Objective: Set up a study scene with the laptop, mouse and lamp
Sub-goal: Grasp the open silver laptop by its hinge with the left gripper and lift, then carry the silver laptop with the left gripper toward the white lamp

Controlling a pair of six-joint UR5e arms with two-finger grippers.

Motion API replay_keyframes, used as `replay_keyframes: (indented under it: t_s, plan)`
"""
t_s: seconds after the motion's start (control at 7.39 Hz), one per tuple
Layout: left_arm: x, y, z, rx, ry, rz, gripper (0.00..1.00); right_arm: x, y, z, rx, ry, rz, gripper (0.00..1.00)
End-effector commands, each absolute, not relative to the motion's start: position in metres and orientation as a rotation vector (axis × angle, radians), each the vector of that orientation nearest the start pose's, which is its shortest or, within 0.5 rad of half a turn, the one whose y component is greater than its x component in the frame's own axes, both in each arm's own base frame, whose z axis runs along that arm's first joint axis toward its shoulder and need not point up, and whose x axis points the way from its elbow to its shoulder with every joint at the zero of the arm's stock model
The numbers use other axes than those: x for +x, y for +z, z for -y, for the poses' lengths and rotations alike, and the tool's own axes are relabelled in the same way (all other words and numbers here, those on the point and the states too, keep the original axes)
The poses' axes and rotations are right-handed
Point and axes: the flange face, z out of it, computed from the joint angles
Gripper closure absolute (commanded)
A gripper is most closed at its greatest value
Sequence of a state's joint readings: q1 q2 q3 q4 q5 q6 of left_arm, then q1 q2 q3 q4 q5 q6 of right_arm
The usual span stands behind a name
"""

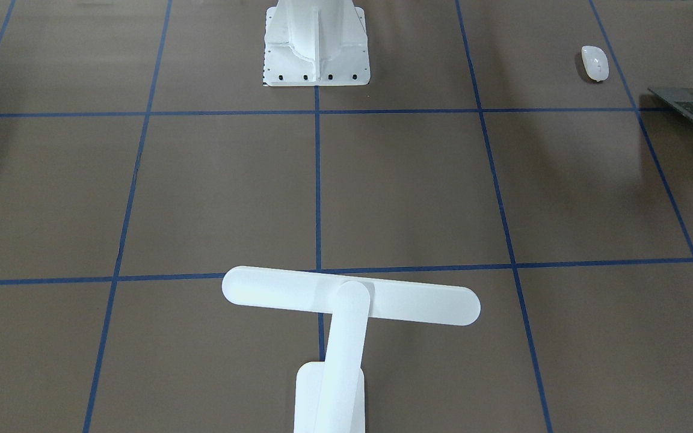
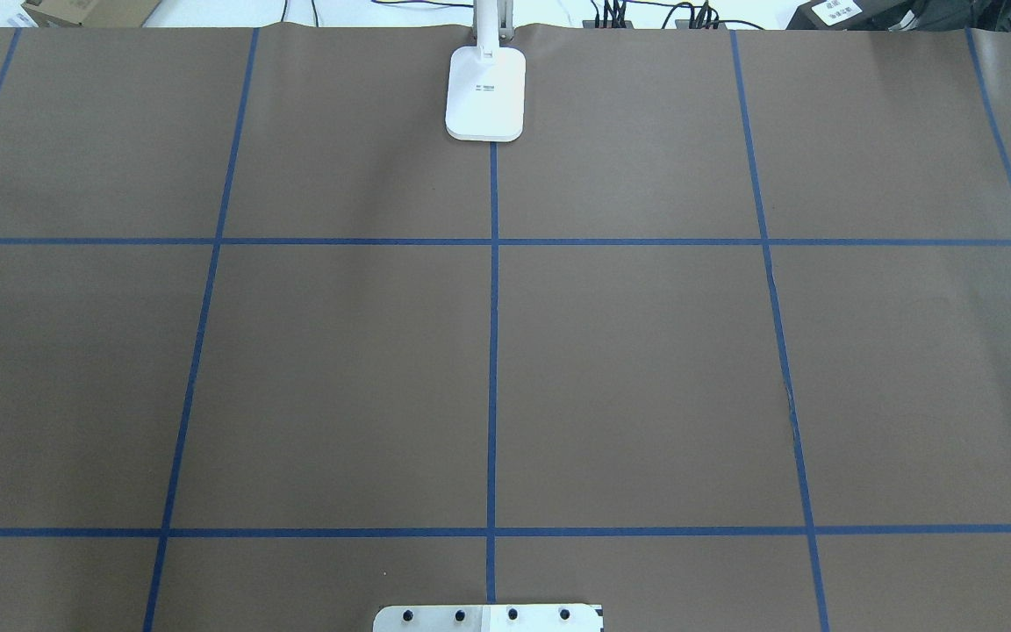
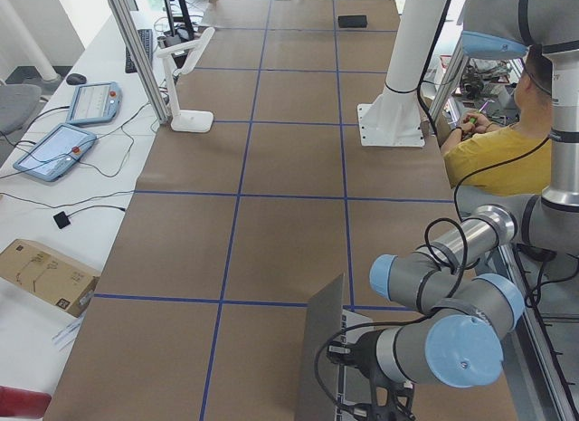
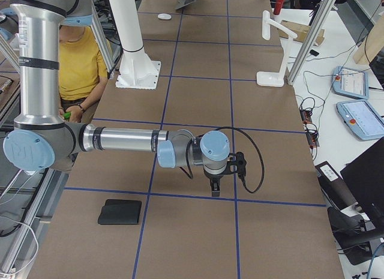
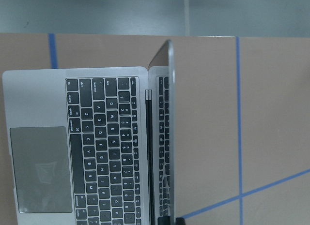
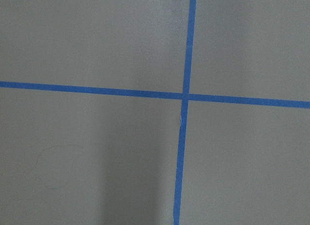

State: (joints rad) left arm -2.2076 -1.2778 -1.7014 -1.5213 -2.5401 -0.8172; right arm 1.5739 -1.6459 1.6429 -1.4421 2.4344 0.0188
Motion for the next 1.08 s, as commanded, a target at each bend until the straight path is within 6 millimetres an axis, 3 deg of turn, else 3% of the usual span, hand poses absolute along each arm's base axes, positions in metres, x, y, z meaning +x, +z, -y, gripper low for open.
replay_keyframes:
  t_s: [0.0,0.27,0.54,0.95]
  plan:
    - [-0.242,0.658,0.35,-0.259,-1.246,-1.009,1.0,0.058,0.639,0.467,0.109,-0.034,0.863,0.0]
    - [-0.215,0.606,0.429,-0.212,-1.083,-0.996,1.0,0.059,0.64,0.467,0.108,-0.031,0.863,0.0]
    - [-0.183,0.546,0.496,-0.222,-1.059,-1.001,1.0,0.059,0.64,0.468,0.108,-0.031,0.863,0.0]
    - [-0.107,0.457,0.573,-0.271,-1.026,-1.017,1.0,0.059,0.642,0.467,0.105,-0.032,0.863,0.0]
